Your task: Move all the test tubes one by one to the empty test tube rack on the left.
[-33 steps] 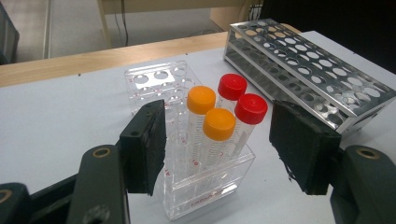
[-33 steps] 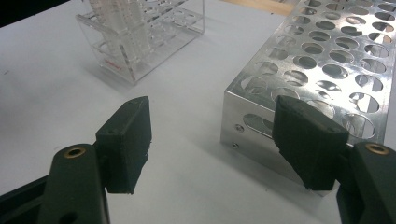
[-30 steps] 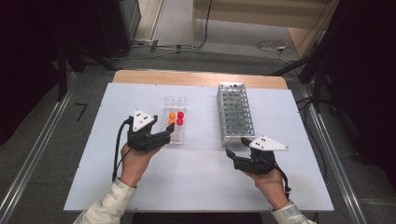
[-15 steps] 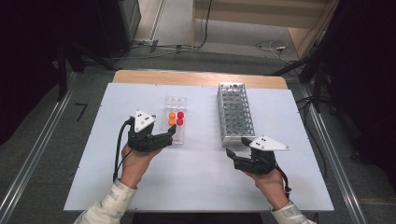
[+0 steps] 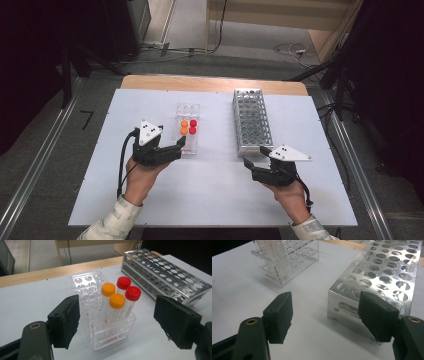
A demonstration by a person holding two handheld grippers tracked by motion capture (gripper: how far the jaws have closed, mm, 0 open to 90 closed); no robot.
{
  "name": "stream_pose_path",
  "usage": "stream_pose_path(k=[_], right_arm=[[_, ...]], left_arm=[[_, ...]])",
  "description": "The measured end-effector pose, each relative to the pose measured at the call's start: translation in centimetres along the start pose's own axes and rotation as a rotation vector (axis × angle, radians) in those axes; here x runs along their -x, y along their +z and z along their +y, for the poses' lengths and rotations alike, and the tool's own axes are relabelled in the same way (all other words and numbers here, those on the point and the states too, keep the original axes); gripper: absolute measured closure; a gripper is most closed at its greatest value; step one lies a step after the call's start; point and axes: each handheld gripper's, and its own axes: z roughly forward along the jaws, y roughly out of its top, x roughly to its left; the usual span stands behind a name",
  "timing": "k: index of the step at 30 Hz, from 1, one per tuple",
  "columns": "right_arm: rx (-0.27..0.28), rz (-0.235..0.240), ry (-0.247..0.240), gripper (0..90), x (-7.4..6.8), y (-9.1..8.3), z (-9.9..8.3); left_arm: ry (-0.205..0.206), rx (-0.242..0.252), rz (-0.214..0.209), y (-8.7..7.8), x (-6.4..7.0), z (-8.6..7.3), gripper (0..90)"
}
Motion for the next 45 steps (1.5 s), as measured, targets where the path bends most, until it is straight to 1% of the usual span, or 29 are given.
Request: stream_pose_path(k=[10,16,21,26,34,45], right_arm=[[0.002,-0.005,0.001,26.6,0.2,-0.1,0.0],[0.007,-0.014,0.001,26.4,0.4,-0.3,0.1],[0.016,-0.023,0.004,26.2,0.9,-0.7,0.0],[0.021,-0.032,0.021,26.2,1.5,-1.1,-0.1],[0.031,-0.055,0.037,26.2,2.4,-1.9,-0.3],[0.049,-0.092,0.057,26.2,3.7,-3.2,-0.7]], left_arm=[[0.004,-0.005,0.01,-0.7,-0.3,-0.6,21.5],[0.004,0.002,0.011,-1.2,-0.3,-1.0,21.5],[0.004,-0.005,0.017,-1.5,-0.5,-1.4,21.6],[-0.003,-0.006,0.017,-1.9,-0.7,-1.8,21.5],[-0.006,0.005,0.025,-2.7,-1.0,-2.2,21.5],[-0.018,0.001,0.043,-3.4,-1.6,-3.0,21.5]])
